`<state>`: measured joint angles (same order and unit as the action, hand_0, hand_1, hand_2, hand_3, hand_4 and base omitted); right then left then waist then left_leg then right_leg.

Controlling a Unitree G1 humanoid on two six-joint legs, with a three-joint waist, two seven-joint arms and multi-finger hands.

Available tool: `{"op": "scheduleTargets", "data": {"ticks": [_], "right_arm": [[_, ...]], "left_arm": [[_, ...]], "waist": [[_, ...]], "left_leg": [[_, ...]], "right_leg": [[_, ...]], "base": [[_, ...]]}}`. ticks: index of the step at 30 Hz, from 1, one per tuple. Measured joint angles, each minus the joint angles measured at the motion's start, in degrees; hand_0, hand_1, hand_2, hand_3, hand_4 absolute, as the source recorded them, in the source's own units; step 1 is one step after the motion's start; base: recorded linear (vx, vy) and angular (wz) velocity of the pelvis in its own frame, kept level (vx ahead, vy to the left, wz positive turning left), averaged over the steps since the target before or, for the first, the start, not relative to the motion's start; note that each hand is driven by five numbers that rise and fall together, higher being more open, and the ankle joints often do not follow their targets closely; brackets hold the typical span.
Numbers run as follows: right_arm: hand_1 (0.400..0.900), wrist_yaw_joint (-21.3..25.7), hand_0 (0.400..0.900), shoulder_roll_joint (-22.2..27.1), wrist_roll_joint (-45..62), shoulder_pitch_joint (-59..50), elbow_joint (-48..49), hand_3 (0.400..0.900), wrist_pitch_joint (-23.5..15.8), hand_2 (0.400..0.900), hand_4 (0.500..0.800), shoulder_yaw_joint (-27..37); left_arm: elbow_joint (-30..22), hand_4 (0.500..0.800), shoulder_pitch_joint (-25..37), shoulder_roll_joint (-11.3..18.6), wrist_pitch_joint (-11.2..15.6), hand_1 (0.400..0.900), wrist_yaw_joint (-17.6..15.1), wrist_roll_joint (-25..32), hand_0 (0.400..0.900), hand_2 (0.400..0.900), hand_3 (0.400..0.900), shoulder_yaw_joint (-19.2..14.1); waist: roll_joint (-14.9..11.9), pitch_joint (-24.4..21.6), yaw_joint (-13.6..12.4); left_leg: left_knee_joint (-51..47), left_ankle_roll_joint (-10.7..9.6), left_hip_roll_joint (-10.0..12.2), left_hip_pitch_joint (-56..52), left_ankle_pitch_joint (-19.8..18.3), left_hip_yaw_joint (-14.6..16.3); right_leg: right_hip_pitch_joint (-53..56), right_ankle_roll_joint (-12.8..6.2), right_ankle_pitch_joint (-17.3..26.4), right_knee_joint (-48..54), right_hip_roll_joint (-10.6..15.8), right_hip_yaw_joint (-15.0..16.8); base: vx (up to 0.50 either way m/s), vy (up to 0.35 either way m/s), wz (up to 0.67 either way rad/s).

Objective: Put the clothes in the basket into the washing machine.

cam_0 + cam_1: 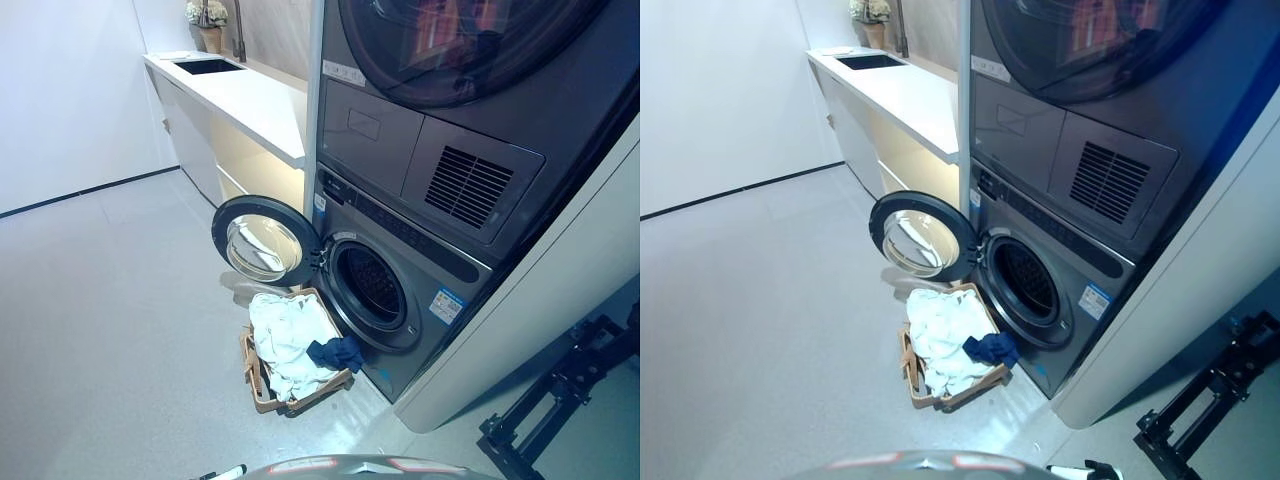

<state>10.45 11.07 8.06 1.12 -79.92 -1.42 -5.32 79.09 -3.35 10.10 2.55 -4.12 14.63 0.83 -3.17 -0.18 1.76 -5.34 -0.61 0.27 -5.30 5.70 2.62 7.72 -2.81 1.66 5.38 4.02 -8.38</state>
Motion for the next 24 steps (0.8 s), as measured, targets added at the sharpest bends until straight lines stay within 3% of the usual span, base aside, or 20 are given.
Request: {"op": "scheduleTargets", "data": {"ticks": [6, 10, 12, 13, 15, 16, 18, 21, 24], "right_arm": [[0.900, 0.0, 0.900, 0.0, 0.5, -2.4, 0.0, 0.900, -0.1, 0.900, 0.800, -0.1], [0.900, 0.0, 0.900, 0.3, 1.4, -5.2, 0.5, 0.900, -0.3, 0.900, 0.800, -0.2], [0.900, 0.0, 0.900, 0.5, 1.4, -6.4, 0.6, 0.900, -0.3, 0.900, 0.800, -0.1], [0.900, 0.0, 0.900, 0.6, 1.4, -7.2, 0.6, 0.900, -0.4, 0.900, 0.800, -0.1], [0.900, 0.1, 0.900, 1.4, 1.4, -8.4, 0.3, 0.900, -0.5, 0.900, 0.800, -0.2], [0.900, 0.2, 0.900, 2.2, 1.4, -8.7, 0.4, 0.900, -0.7, 0.900, 0.800, -0.2], [0.900, 0.3, 0.900, 3.5, 1.4, -9.1, 0.7, 0.900, -1.2, 0.900, 0.800, -0.3], [0.900, 0.6, 0.900, 4.4, 1.5, -10.2, 1.0, 0.900, -1.3, 0.900, 0.800, -0.7], [0.900, 0.7, 0.900, 4.4, 1.5, -10.9, 1.2, 0.900, -1.3, 0.900, 0.800, -0.6]], "left_arm": [[0.1, 0.800, 2.3, 1.3, 0.0, 0.900, -0.3, 0.2, 0.900, 0.900, 0.900, 0.9], [0.1, 0.800, 5.8, 0.9, 0.2, 0.900, -0.5, 2.3, 0.900, 0.900, 0.900, 0.5], [0.1, 0.800, 6.9, 0.5, 0.5, 0.900, -0.5, 3.7, 0.900, 0.900, 0.900, 0.4], [0.2, 0.800, 7.9, 0.2, 0.6, 0.900, -0.6, 4.2, 0.900, 0.900, 0.900, 0.4], [0.9, 0.800, 9.6, -0.5, 0.9, 0.900, -0.6, 6.3, 0.900, 0.900, 0.900, 0.3], [1.0, 0.800, 9.9, -1.0, 1.3, 0.900, -0.5, 7.0, 0.900, 0.900, 0.900, 0.1], [1.0, 0.800, 10.1, -1.4, 1.5, 0.900, -0.6, 7.9, 0.900, 0.900, 0.900, -0.2], [1.0, 0.800, 10.2, -1.6, 1.4, 0.900, -0.6, 8.0, 0.900, 0.900, 0.900, -0.2], [1.0, 0.800, 10.1, -2.1, 1.4, 0.900, -0.7, 8.0, 0.900, 0.900, 0.900, -0.2]], "waist": [[0.3, 1.8, 0.0], [1.3, 7.1, -0.6], [2.6, 9.6, -1.4], [2.9, 11.2, -1.8], [2.5, 13.1, -2.3], [2.4, 13.7, -2.4], [3.0, 13.7, -2.6], [2.9, 13.8, -1.9], [2.8, 14.9, -1.8]], "left_leg": [[0.1, -0.7, 1.0, 3.6, 0.6, 0.1], [10.0, -2.5, 2.7, 8.9, -2.5, -0.7], [15.4, -4.2, 3.8, 11.1, -4.0, -1.4], [19.7, -6.6, 4.3, 13.1, -3.4, -2.9], [26.6, -9.8, 2.6, 16.9, -0.2, -5.0], [29.8, -9.9, 2.4, 18.4, 1.0, -5.2], [34.2, -8.5, 1.9, 19.6, -0.7, -4.2], [27.6, -8.5, 0.4, 18.3, -2.0, -4.2], [9.5, -8.2, -0.5, 14.9, -1.3, -4.7]], "right_leg": [[-5.2, 0.66, 0.0, -2.6, -0.9, 0.7], [-6.6, 2.79, -0.9, -5.3, -2.3, -0.1], [-7.7, 4.78, -2.8, -8.4, -3.8, 0.1], [-7.8, 5.39, -3.6, -10.1, -4.9, -0.3], [-8.6, 6.46, -4.1, -11.6, -3.2, -0.3], [-8.5, 6.65, -4.0, -11.6, -2.7, -0.5], [-8.1, 7.13, -3.8, -11.4, -2.7, -0.4], [-9.4, 7.63, -3.7, -11.3, -2.7, -0.4], [-8.2, 8.06, -3.0, -8.6, -3.5, -0.3]], "base": [[-0.09, -0.156, -0.07], [-0.03, -0.256, 0.05], [-0.04, -0.230, 0.07], [-0.04, -0.175, 0.10], [-0.01, -0.111, 0.09], [0.03, -0.047, 0.02], [0.08, -0.001, 0.03], [0.17, 0.052, -0.04], [0.23, 0.122, -0.08]]}}
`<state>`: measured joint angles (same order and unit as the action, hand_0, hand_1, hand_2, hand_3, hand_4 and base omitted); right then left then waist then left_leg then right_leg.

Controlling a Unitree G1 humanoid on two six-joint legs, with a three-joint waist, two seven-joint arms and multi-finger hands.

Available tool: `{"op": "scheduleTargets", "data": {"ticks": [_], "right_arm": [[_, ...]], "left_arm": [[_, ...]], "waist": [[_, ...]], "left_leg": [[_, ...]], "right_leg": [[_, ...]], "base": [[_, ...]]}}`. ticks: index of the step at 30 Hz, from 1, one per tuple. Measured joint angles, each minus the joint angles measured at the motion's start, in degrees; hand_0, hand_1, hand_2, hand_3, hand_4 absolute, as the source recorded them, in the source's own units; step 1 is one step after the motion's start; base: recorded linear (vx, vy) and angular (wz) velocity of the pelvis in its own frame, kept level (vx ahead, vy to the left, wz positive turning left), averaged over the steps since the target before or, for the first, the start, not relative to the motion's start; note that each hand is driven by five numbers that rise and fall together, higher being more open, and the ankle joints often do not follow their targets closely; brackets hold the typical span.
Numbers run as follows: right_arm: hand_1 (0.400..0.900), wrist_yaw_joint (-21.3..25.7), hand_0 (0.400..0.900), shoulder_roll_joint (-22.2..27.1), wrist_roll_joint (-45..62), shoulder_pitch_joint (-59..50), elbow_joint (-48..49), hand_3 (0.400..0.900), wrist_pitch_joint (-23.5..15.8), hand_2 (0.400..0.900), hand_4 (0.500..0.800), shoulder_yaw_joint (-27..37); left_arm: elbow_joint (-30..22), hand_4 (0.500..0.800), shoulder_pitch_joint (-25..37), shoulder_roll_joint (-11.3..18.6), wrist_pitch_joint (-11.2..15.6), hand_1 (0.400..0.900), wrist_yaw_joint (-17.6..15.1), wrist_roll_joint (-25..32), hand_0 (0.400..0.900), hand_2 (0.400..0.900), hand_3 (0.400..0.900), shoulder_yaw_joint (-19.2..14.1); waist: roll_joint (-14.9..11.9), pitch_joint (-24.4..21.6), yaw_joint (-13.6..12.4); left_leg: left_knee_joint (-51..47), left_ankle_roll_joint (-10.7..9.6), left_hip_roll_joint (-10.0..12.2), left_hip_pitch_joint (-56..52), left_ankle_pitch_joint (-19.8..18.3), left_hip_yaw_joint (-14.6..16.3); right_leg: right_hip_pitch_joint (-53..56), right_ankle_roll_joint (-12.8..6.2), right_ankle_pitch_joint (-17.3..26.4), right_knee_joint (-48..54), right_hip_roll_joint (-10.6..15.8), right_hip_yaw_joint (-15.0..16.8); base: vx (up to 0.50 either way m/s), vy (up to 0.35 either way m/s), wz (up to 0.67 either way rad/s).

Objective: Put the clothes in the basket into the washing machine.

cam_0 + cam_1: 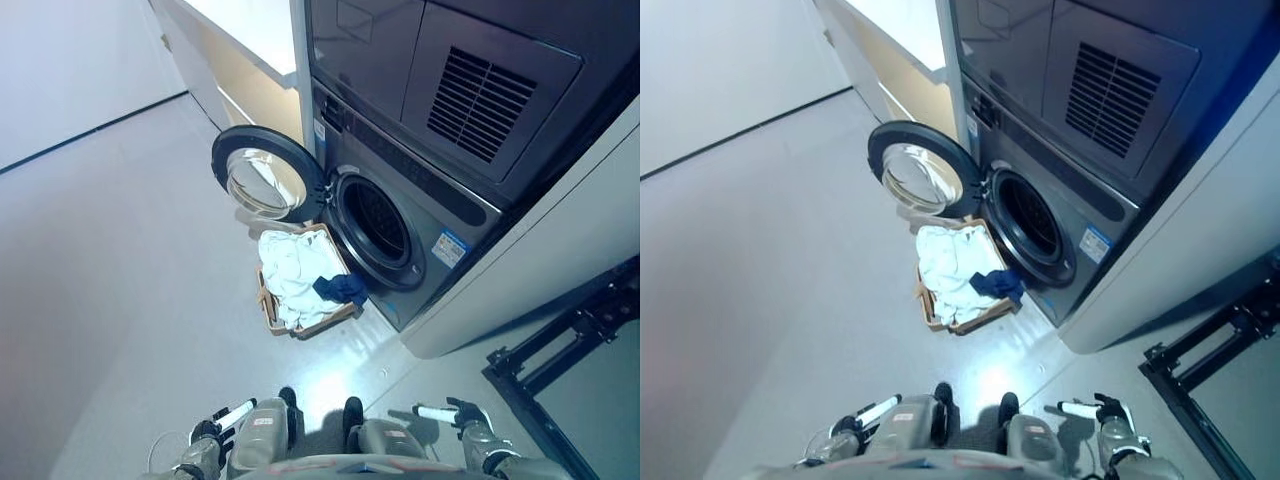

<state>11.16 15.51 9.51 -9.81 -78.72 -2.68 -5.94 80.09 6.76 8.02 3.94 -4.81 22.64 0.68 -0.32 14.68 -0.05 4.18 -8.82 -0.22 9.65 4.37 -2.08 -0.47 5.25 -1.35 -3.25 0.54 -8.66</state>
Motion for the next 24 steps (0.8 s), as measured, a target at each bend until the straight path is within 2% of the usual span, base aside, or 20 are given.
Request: {"op": "scheduleTargets", "data": {"ticks": [2, 3, 5, 6, 7, 9, 10, 11, 13, 14, 15, 18, 19, 20, 22, 23, 24], "right_arm": [[0.900, 0.0, 0.900, 0.3, 0.0, 0.1, 0.0, 0.900, 0.0, 0.900, 0.800, 0.2], [0.900, 0.1, 0.900, 0.4, 0.0, 0.0, 0.0, 0.900, 0.0, 0.900, 0.800, 0.5], [0.900, 0.0, 0.900, 0.4, 0.0, 0.4, -0.2, 0.900, -0.1, 0.900, 0.800, 0.7], [0.900, 0.0, 0.900, 0.2, 0.0, 0.5, -0.2, 0.900, -0.2, 0.900, 0.800, 0.6], [0.900, 0.0, 0.900, -0.1, 0.0, 0.6, 0.0, 0.900, -0.6, 0.900, 0.800, 0.4], [0.900, -0.1, 0.900, -0.7, 0.0, 0.3, 0.0, 0.900, -0.7, 0.900, 0.800, 0.4], [0.900, -0.1, 0.900, -1.1, 0.0, 0.6, 0.0, 0.900, -0.7, 0.900, 0.800, -0.2], [0.900, -0.3, 0.900, -2.2, 0.0, 0.2, 0.1, 0.900, -0.7, 0.900, 0.800, -1.2], [0.900, -0.5, 0.900, -3.9, 0.0, 0.4, 0.1, 0.900, -0.7, 0.900, 0.800, -1.7], [0.900, -0.5, 0.900, -4.6, 0.2, -0.4, 0.1, 0.900, -0.8, 0.900, 0.800, -1.6], [0.900, -0.5, 0.900, -5.1, 0.6, -0.6, -0.1, 0.900, -0.7, 0.900, 0.800, -1.6], [0.900, -0.5, 0.900, -6.1, 1.2, -2.6, 2.4, 0.900, -1.3, 0.900, 0.800, -1.8], [0.900, -0.5, 0.900, -6.0, 1.2, -3.2, 3.5, 0.900, -1.7, 0.900, 0.800, -2.0], [0.900, -0.4, 0.900, -6.0, 1.5, -4.0, 4.2, 0.900, -1.8, 0.900, 0.800, -3.1], [0.900, 0.0, 0.900, -6.0, 1.7, -4.3, 5.6, 0.900, -2.0, 0.900, 0.800, -4.2], [0.900, 0.0, 0.900, -6.0, 1.7, -4.3, 6.3, 0.900, -2.0, 0.900, 0.800, -5.1], [0.900, -0.1, 0.900, -6.0, 1.7, -4.2, 6.9, 0.900, -2.2, 0.900, 0.800, -6.0]], "left_arm": [[0.0, 0.800, 0.1, -0.4, 0.0, 0.900, -0.1, 0.5, 0.900, 0.900, 0.900, 0.0], [-0.1, 0.800, 0.0, -0.6, 0.0, 0.900, -0.1, 1.0, 0.900, 0.900, 0.900, -0.1], [0.3, 0.800, -0.4, -0.9, -0.2, 0.900, -0.4, 1.0, 0.900, 0.900, 0.900, -0.5], [0.2, 0.800, -1.3, -0.9, -0.3, 0.900, -0.5, 1.0, 0.900, 0.900, 0.900, -0.5], [0.2, 0.800, -1.8, -0.8, -0.4, 0.900, -0.6, 1.0, 0.900, 0.900, 0.900, -0.5], [-0.2, 0.800, -2.4, -0.8, -0.2, 0.900, -1.0, 1.0, 0.900, 0.900, 0.900, -0.5], [-0.5, 0.800, -2.8, -0.7, -0.2, 0.900, -1.2, 1.0, 0.900, 0.900, 0.900, -0.4], [-0.7, 0.800, -2.5, 0.1, -0.3, 0.900, -1.3, 1.0, 0.900, 0.900, 0.900, -0.4], [-1.7, 0.800, -1.7, 1.4, 0.0, 0.900, -1.4, 1.0, 0.900, 0.900, 0.900, -0.4], [-2.3, 0.800, -0.3, 1.9, 0.1, 0.900, -1.5, 1.0, 0.900, 0.900, 0.900, -0.4], [-2.4, 0.800, 0.5, 2.2, 0.1, 0.900, -1.6, 1.0, 0.900, 0.900, 0.900, -0.4], [-2.9, 0.800, 2.7, 3.3, 0.3, 0.900, -1.6, 0.9, 0.900, 0.900, 0.900, -0.3], [-2.8, 0.800, 3.5, 3.7, 0.3, 0.900, -1.6, 0.9, 0.900, 0.900, 0.900, -0.3], [-2.7, 0.800, 4.3, 4.4, 0.3, 0.900, -1.6, 0.9, 0.900, 0.900, 0.900, 0.0], [-2.6, 0.800, 4.8, 5.1, 0.0, 0.900, -1.7, 0.9, 0.900, 0.900, 0.900, 0.7], [-2.6, 0.800, 4.8, 5.3, 0.0, 0.900, -1.8, 0.9, 0.900, 0.900, 0.900, 1.2], [-2.4, 0.800, 4.6, 5.6, 0.0, 0.900, -1.8, 0.9, 0.900, 0.900, 0.900, 1.2]], "waist": [[1.0, 0.6, -0.1], [1.8, 1.0, -0.2], [2.9, 0.9, -1.5], [2.7, 0.4, -1.9], [2.6, -0.2, -1.8], [1.5, -1.2, -2.5], [1.3, -1.5, -2.5], [-0.4, -2.2, -2.6], [-2.4, -3.1, -2.6], [-3.5, -3.6, -2.7], [-4.0, -3.8, -2.8], [-4.2, -4.4, -2.8], [-4.1, -4.4, -2.7], [-4.1, -4.4, -2.4], [-4.2, -4.3, -1.6], [-4.3, -4.3, -1.6], [-4.2, -4.2, -1.4]], "left_leg": [[-8.9, -0.7, 0.9, -0.4, 0.7, -1.7], [-9.3, -1.0, 1.4, 0.0, 0.9, -1.6], [-9.4, -0.5, 3.2, -1.0, 1.5, 0.6], [-9.3, -0.3, 3.4, -1.4, 1.6, 0.7], [-9.0, 0.5, 2.9, -1.4, 3.5, 1.6], [-8.7, 3.3, 1.6, -1.0, 5.8, 3.7], [-8.6, 8.7, 1.3, -1.2, 8.7, 5.0], [-8.6, 10.8, 0.1, -1.1, 7.8, 5.7], [-8.5, 12.3, -1.1, -1.2, 7.4, 6.3], [-8.1, 12.6, -2.2, -1.3, 5.9, 6.2], [-7.4, 13.0, -2.3, -1.4, 5.4, 6.5], [-6.4, 13.5, -1.4, -2.3, 3.0, 7.3], [-6.3, 13.3, -1.2, -2.5, 2.2, 7.2], [-5.9, 14.1, -0.7, -2.6, 2.0, 7.0], [-5.4, 15.3, -1.1, -3.0, 1.0, 6.4], [-5.9, 15.9, -1.3, -3.8, 0.8, 6.4], [-5.6, 15.8, -1.4, -4.0, 1.0, 6.4]], "right_leg": [[1.9, 0.04, 0.2, 2.3, -1.7, 0.3], [3.0, 0.14, 0.2, 3.8, -2.6, 0.6], [6.9, -0.13, 0.5, 7.6, -3.4, 1.0], [7.3, -0.61, 0.8, 8.3, -3.3, 1.4], [7.7, -1.56, 0.2, 8.6, -2.5, 2.2], [6.9, -3.42, -0.6, 8.4, -0.8, 4.1], [7.1, -5.10, -1.1, 8.3, -0.3, 4.8], [6.8, -5.78, -1.6, 8.3, 0.9, 4.7], [6.7, -6.57, -1.3, 8.2, 2.4, 4.6], [6.8, -8.02, -1.4, 7.8, 3.2, 4.6], [6.6, -8.61, -1.8, 6.7, 3.6, 4.6], [3.4, -10.15, -2.5, -1.2, 3.3, 4.3], [1.4, -10.38, -2.6, -5.6, 3.1, 3.9], [-2.1, -10.75, -3.0, -12.5, 3.2, 3.1], [-6.2, -10.89, -3.3, -21.6, 4.5, 2.9], [-8.3, -10.41, -4.0, -25.4, 5.7, 1.8], [-8.9, -10.46, -4.3, -25.9, 6.1, 1.6]], "base": [[0.27, 0.149, -0.08], [0.37, 0.212, -0.23], [0.42, 0.289, -0.26], [0.34, 0.296, -0.30], [0.31, 0.296, -0.36], [0.25, 0.292, -0.25], [0.15, 0.195, -0.12], [0.16, 0.194, -0.10], [0.28, 0.351, -0.12], [0.27, 0.361, -0.11], [0.17, 0.270, -0.10], [0.11, 0.245, -0.01], [0.07, 0.240, 0.02], [0.08, 0.220, -0.04], [0.07, 0.150, -0.01], [0.05, 0.080, 0.05], [0.04, 0.058, 0.08]]}}
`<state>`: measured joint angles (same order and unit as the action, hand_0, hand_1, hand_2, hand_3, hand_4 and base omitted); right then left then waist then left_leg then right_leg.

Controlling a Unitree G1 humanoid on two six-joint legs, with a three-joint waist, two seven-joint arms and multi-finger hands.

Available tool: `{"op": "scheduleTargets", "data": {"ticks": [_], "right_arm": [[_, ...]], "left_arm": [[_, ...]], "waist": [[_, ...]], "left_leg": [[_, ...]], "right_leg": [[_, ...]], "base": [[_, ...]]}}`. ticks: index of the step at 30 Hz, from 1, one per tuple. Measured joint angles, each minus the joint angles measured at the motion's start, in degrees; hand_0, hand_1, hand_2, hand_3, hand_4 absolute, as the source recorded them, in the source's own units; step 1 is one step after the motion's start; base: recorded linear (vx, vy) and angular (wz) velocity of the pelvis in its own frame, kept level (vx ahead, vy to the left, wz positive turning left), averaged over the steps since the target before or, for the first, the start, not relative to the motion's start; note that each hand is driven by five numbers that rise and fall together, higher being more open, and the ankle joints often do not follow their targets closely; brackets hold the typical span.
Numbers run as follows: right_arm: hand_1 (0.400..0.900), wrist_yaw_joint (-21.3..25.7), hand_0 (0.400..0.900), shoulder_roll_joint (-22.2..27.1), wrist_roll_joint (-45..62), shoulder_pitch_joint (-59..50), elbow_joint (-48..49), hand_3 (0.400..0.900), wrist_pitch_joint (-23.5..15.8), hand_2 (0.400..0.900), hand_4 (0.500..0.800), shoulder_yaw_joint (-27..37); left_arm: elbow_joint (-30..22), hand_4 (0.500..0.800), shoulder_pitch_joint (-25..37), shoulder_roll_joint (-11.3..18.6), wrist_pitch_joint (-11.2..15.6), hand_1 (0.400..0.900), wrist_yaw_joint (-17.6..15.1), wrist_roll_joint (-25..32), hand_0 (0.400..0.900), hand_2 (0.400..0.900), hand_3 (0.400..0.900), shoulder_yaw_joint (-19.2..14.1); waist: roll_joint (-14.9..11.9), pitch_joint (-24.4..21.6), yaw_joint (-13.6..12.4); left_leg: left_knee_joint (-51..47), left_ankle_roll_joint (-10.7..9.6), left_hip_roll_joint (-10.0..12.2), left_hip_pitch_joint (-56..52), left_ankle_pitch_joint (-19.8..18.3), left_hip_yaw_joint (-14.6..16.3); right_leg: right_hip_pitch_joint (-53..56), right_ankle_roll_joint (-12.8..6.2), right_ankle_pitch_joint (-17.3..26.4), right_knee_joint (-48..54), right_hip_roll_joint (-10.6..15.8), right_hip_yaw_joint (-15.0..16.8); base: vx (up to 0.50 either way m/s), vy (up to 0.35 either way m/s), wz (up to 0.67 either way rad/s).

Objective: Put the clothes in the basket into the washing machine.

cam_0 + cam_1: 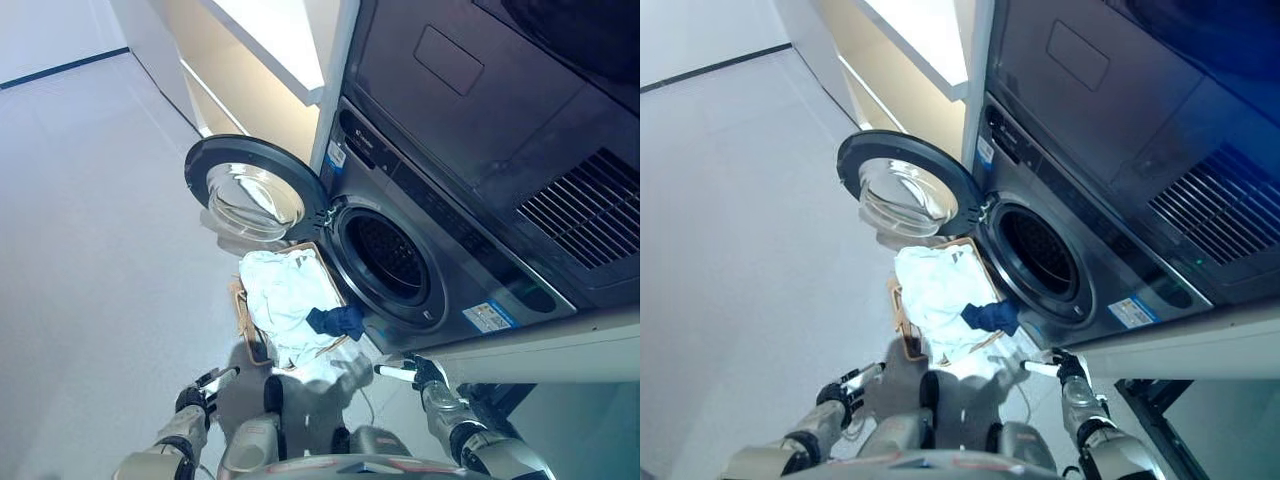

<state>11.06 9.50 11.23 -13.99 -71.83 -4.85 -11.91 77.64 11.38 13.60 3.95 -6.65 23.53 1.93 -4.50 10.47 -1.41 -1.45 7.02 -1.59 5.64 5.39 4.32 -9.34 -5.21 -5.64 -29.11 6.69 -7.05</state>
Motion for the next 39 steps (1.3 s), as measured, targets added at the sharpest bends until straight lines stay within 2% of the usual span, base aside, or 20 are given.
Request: {"op": "scheduleTargets", "data": {"ticks": [2, 4, 6, 8, 9, 11, 13, 14, 16, 18, 19, 23, 27, 34, 39], "right_arm": [[0.900, 0.0, 0.900, 0.0, -0.1, -0.5, 1.4, 0.900, -0.1, 0.900, 0.800, -1.5], [0.900, 0.0, 0.900, 0.0, -0.3, -1.5, 3.0, 0.900, -0.1, 0.900, 0.800, -2.9], [0.900, 0.0, 0.900, 0.0, -0.7, -1.7, 4.0, 0.900, -0.3, 0.900, 0.800, -3.9], [0.900, -0.1, 0.900, 0.0, -1.0, -1.9, 4.2, 0.900, -0.3, 0.900, 0.800, -4.7], [0.900, -0.2, 0.900, -0.1, -1.2, -2.0, 4.1, 0.900, -0.2, 0.900, 0.800, -4.8], [0.900, -0.1, 0.900, -0.6, -1.9, -2.0, 3.8, 0.900, -0.1, 0.900, 0.800, -4.8], [0.900, 0.1, 0.900, -0.7, -3.3, -2.9, 3.5, 0.900, -0.1, 0.900, 0.800, -5.7], [0.900, 0.3, 0.900, -0.6, -4.7, -3.5, 3.6, 0.900, 0.0, 0.900, 0.800, -6.0], [0.900, 1.7, 0.900, 0.6, -8.4, -6.1, 3.8, 0.900, 0.6, 0.900, 0.800, -9.4], [0.900, 2.3, 0.900, 1.6, -11.0, -8.0, 4.1, 0.900, 1.2, 0.900, 0.800, -9.9], [0.900, 3.1, 0.900, 3.2, -13.6, -10.0, 4.4, 0.900, 1.8, 0.900, 0.800, -13.4], [0.900, 5.1, 0.900, 8.1, -19.5, -19.4, 4.5, 0.900, 1.8, 0.900, 0.800, -15.5], [0.900, 5.7, 0.900, 9.5, -21.5, -24.9, 4.5, 0.900, 1.5, 0.900, 0.800, -18.4], [0.900, 7.7, 0.900, 9.5, -21.4, -31.4, 1.9, 0.900, 1.4, 0.900, 0.800, -18.3], [0.900, 11.6, 0.900, 9.8, -21.4, -36.4, -0.1, 0.900, 1.3, 0.900, 0.800, -18.8]], "left_arm": [[0.2, 0.800, 0.7, 0.7, 0.0, 0.900, -0.5, 0.0, 0.900, 0.900, 0.900, 0.4], [0.3, 0.800, 1.4, 1.0, 0.1, 0.900, -0.9, 0.0, 0.900, 0.900, 0.900, 0.6], [0.4, 0.800, 1.9, 1.2, 0.0, 0.900, -1.1, 0.0, 0.900, 0.900, 0.900, 0.6], [0.3, 0.800, 1.6, 1.0, 0.2, 0.900, -1.2, 0.0, 0.900, 0.900, 0.900, 0.6], [0.2, 0.800, 1.6, 1.1, 0.2, 0.900, -1.2, 0.0, 0.900, 0.900, 0.900, 0.6], [-0.1, 0.800, 1.0, 1.2, 0.2, 0.900, -1.4, 0.1, 0.900, 0.900, 0.900, 0.6], [-0.3, 0.800, 0.4, 1.0, 0.2, 0.900, -1.6, 0.2, 0.900, 0.900, 0.900, 0.5], [-0.3, 0.800, 0.4, 0.8, 0.2, 0.900, -1.6, 0.6, 0.900, 0.900, 0.900, 0.5], [-0.4, 0.800, 1.3, 0.0, 0.2, 0.900, -1.7, 1.3, 0.900, 0.900, 0.900, 0.7], [-0.4, 0.800, 2.5, -0.9, 0.2, 0.900, -2.0, 1.4, 0.900, 0.900, 0.900, 0.8], [-0.8, 0.800, 3.2, -1.4, 0.3, 0.900, -2.4, 1.6, 0.900, 0.900, 0.900, 1.5], [-2.7, 0.800, 7.7, -3.2, 1.6, 0.900, -2.9, 3.4, 0.900, 0.900, 0.900, 2.4], [-4.0, 0.800, 10.3, -2.9, 2.6, 0.900, -3.1, 4.7, 0.900, 0.900, 0.900, 3.4], [-6.9, 0.800, 17.7, -2.3, 4.3, 0.900, -3.8, 8.8, 0.900, 0.900, 0.900, 5.9], [-8.6, 0.800, 21.9, -1.0, 6.0, 0.900, -5.8, 11.8, 0.900, 0.900, 0.900, 7.7]], "waist": [[0.3, 1.0, 0.0], [0.9, 2.5, 0.0], [0.7, 3.6, 0.0], [0.3, 4.1, 0.0], [-0.2, 4.4, 0.0], [-1.9, 5.2, -0.1], [-2.5, 5.7, -0.2], [-2.6, 6.4, 0.0], [-1.9, 7.2, 0.1], [-1.0, 8.3, 0.1], [-0.4, 8.9, -0.1], [2.6, 14.1, -0.1], [3.3, 15.6, -0.1], [4.3, 19.7, -1.1], [4.5, 20.8, -1.5]], "left_leg": [[0.2, 0.4, -0.5, -0.4, -0.3, -0.3], [0.1, 0.5, -0.4, -0.3, -0.2, -0.6], [0.0, 0.4, -1.3, -0.5, -0.1, -1.1], [0.2, -0.1, -2.3, -0.4, -0.5, -1.9], [0.3, 0.0, -2.7, -0.4, -0.5, -2.1], [0.7, -1.3, -4.1, -0.4, -1.2, -3.0], [2.0, -2.1, -4.5, 0.8, -1.8, -3.3], [3.3, -2.8, -4.4, 1.9, -2.4, -3.7], [6.6, -3.8, -3.6, 6.3, -3.5, -4.4], [8.6, -4.5, -3.1, 8.6, -4.1, -5.2], [10.6, -5.0, -2.5, 10.6, -4.9, -5.5], [14.1, -5.3, -2.1, 15.2, -5.6, -6.3], [15.7, -5.5, -2.0, 18.3, -5.9, -6.6], [20.6, -5.5, -2.5, 26.2, -6.2, -7.7], [25.5, -5.5, -3.0, 35.4, -6.2, -8.0]], "right_leg": [[-2.3, -0.67, -0.5, 3.4, 0.0, 0.2], [-3.1, -0.87, -0.3, 11.2, -1.9, 2.2], [-3.3, -0.61, 0.0, 20.1, -3.1, 3.4], [-3.1, -0.83, 2.5, 26.5, -3.2, 3.5], [-3.0, -0.51, 3.8, 27.4, -3.0, 3.4], [-1.7, 0.12, 7.0, 28.4, -1.6, 3.4], [-2.4, 0.64, 10.7, 28.4, -1.3, 3.5], [-2.9, 1.67, 12.6, 28.5, -1.4, 3.4], [-5.3, 2.51, 13.3, 28.9, -2.3, 2.7], [-5.6, 3.27, 14.1, 30.3, -3.0, 1.7], [-6.7, 3.40, 14.1, 30.3, -3.5, 1.5], [-9.3, 4.57, 15.1, 29.9, -3.9, 0.5], [-12.7, 4.71, 14.6, 27.6, -3.9, 0.3], [-21.0, 4.54, 12.7, 20.6, -3.2, 0.2], [-30.9, 4.89, 11.2, 13.7, -2.4, 0.1]], "base": [[0.04, -0.004, 0.22], [0.07, -0.040, 0.30], [0.07, -0.064, 0.22], [0.09, -0.099, 0.26], [0.08, -0.117, 0.19], [0.02, -0.147, 0.17], [-0.01, -0.168, 0.22], [-0.03, -0.159, 0.23], [0.00, -0.143, 0.17], [0.00, -0.115, 0.09], [-0.02, -0.086, 0.09], [0.00, -0.069, 0.12], [0.00, -0.046, 0.10], [-0.02, -0.031, 0.10], [-0.03, -0.025, 0.09]]}}
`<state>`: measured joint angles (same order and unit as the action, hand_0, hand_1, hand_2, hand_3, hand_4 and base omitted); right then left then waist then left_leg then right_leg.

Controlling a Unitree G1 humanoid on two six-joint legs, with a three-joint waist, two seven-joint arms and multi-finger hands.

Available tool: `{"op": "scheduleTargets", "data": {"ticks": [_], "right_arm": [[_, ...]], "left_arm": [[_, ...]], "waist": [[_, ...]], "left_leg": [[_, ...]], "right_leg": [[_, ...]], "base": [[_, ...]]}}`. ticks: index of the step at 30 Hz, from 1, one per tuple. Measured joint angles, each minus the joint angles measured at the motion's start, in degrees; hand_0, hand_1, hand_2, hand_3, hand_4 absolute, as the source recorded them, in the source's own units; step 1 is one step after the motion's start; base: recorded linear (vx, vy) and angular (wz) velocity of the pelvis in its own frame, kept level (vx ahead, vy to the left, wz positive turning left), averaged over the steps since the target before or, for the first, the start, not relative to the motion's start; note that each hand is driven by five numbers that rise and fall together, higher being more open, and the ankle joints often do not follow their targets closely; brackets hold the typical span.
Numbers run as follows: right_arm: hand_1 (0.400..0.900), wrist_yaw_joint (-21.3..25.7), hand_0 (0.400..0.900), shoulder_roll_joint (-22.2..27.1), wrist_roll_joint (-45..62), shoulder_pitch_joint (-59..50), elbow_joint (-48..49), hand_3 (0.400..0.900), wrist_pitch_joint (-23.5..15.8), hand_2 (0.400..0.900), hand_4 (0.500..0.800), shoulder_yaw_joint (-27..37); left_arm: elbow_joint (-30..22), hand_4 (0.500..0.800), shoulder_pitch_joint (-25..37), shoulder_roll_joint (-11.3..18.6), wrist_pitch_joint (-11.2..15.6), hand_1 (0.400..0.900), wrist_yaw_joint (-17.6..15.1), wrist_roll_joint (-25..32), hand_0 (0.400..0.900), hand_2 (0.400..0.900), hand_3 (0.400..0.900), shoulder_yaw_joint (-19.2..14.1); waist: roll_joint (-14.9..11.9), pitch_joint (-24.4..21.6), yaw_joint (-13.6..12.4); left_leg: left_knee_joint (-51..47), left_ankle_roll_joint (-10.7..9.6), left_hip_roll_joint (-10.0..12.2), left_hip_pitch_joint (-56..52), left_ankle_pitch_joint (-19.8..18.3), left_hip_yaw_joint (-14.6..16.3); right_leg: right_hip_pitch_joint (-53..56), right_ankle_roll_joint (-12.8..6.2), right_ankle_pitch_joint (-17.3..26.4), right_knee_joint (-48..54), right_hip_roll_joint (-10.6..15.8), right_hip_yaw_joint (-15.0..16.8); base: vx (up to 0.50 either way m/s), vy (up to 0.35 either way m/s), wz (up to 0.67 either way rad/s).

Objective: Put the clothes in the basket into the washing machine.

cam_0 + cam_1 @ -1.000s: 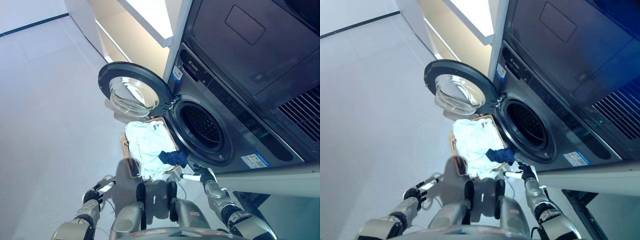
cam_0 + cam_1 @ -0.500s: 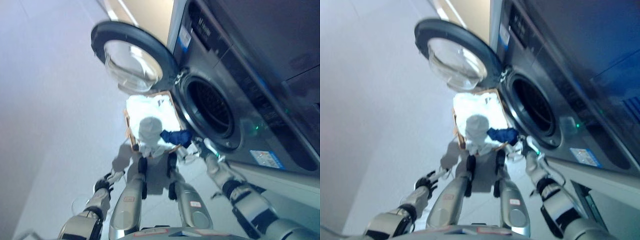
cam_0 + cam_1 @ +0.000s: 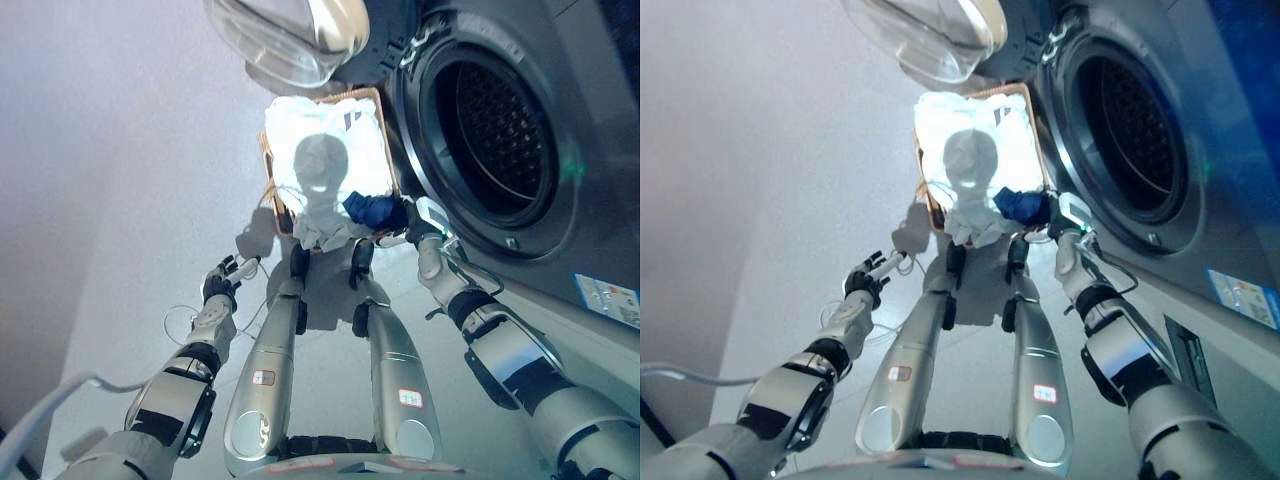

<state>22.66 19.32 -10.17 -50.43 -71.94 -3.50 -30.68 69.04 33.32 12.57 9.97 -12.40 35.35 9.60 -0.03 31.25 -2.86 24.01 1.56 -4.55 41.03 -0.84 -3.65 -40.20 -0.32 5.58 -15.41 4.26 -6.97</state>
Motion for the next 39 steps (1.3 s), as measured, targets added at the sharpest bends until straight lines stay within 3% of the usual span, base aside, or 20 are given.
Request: {"op": "scheduleTargets", "data": {"ticks": [8, 17, 18, 19, 20, 29, 35, 39], "right_arm": [[0.900, 10.0, 0.900, 3.3, -0.7, -8.7, -1.1, 0.900, -0.3, 0.900, 0.800, -0.7], [0.900, 8.9, 0.900, 4.6, -0.7, -12.3, -5.6, 0.900, 0.6, 0.900, 0.800, -2.0], [0.733, 8.2, 0.733, 4.7, -0.7, -12.4, -5.6, 0.733, 0.9, 0.733, 0.700, -2.0], [0.627, 7.8, 0.627, 4.7, -0.6, -12.5, -5.6, 0.627, 0.9, 0.627, 0.636, -2.0], [0.400, 7.5, 0.400, 4.7, -0.6, -12.5, -5.5, 0.400, 0.9, 0.400, 0.500, -2.0], [0.400, 5.3, 0.400, 5.7, -0.6, -11.6, -6.0, 0.400, 2.1, 0.400, 0.500, -2.3], [0.400, 5.1, 0.400, 3.8, -0.4, -9.7, -5.4, 0.400, 2.1, 0.400, 0.500, -1.5], [0.400, 7.1, 0.400, 5.8, 5.3, -9.6, 3.8, 0.400, 1.3, 0.400, 0.500, 1.8]], "left_arm": [[-6.5, 0.800, 3.6, 0.5, 2.7, 0.900, -2.5, 2.7, 0.900, 0.900, 0.900, 4.2], [-6.4, 0.800, 4.7, 0.4, 2.7, 0.900, -1.9, 5.1, 0.900, 0.900, 0.900, 4.6], [-6.1, 0.800, 4.6, 0.3, 2.6, 0.900, -1.8, 5.3, 0.900, 0.900, 0.900, 4.6], [-5.8, 0.800, 4.4, 0.2, 2.6, 0.900, -1.8, 5.4, 0.900, 0.900, 0.900, 4.6], [-5.2, 0.800, 4.3, 0.1, 2.6, 0.900, -1.7, 5.5, 0.900, 0.900, 0.900, 4.6], [-4.7, 0.800, 5.0, -0.3, 2.6, 0.900, -1.7, 5.7, 0.900, 0.900, 0.900, 4.6], [-4.9, 0.800, 5.3, -0.4, 2.7, 0.900, -2.1, 5.7, 0.900, 0.900, 0.900, 4.4], [-5.6, 0.800, 4.3, -0.4, 3.0, 0.900, -2.5, 5.8, 0.900, 0.900, 0.900, 2.9]], "waist": [[0.3, 0.3, -0.2], [0.5, 0.4, -1.7], [0.5, 0.4, -1.7], [0.5, 0.4, -1.7], [0.5, 0.3, -1.8], [0.7, 0.3, -2.1], [1.0, 0.1, -2.3], [1.1, 0.1, -1.5]], "left_leg": [[13.1, 0.3, -1.5, 17.4, -2.2, 0.7], [18.7, 0.1, -1.5, 24.9, -2.7, 1.8], [18.7, 0.0, -1.5, 24.9, -2.6, 1.8], [18.7, -0.1, -1.4, 24.8, -2.6, 1.8], [18.6, -0.1, -1.4, 24.7, -2.6, 1.8], [17.7, -0.5, -1.4, 24.1, -2.4, 1.9], [17.3, -0.5, -1.4, 22.2, -2.4, 2.1], [15.8, -0.1, -1.4, 20.3, -2.1, 2.2]], "right_leg": [[-19.3, 1.14, -5.2, -17.6, 2.5, 0.9], [-27.7, 1.30, -6.2, -24.4, 3.1, 1.9], [-27.8, 1.32, -6.2, -24.6, 3.1, 1.9], [-27.8, 1.48, -6.3, -24.6, 3.1, 1.9], [-27.8, 1.52, -6.3, -24.7, 3.1, 1.9], [-27.5, 1.64, -6.3, -24.6, 3.1, 2.0], [-25.8, 1.94, -6.5, -24.2, 3.1, 2.2], [-23.6, 1.77, -5.7, -21.8, 2.9, 2.2]], "base": [[-0.02, -0.001, 0.05], [0.01, -0.024, 0.05], [0.02, -0.018, 0.03], [0.00, 0.000, 0.00], [0.01, -0.010, 0.04], [0.00, 0.000, 0.00], [0.00, 0.033, -0.07], [0.01, 0.038, -0.15]]}}
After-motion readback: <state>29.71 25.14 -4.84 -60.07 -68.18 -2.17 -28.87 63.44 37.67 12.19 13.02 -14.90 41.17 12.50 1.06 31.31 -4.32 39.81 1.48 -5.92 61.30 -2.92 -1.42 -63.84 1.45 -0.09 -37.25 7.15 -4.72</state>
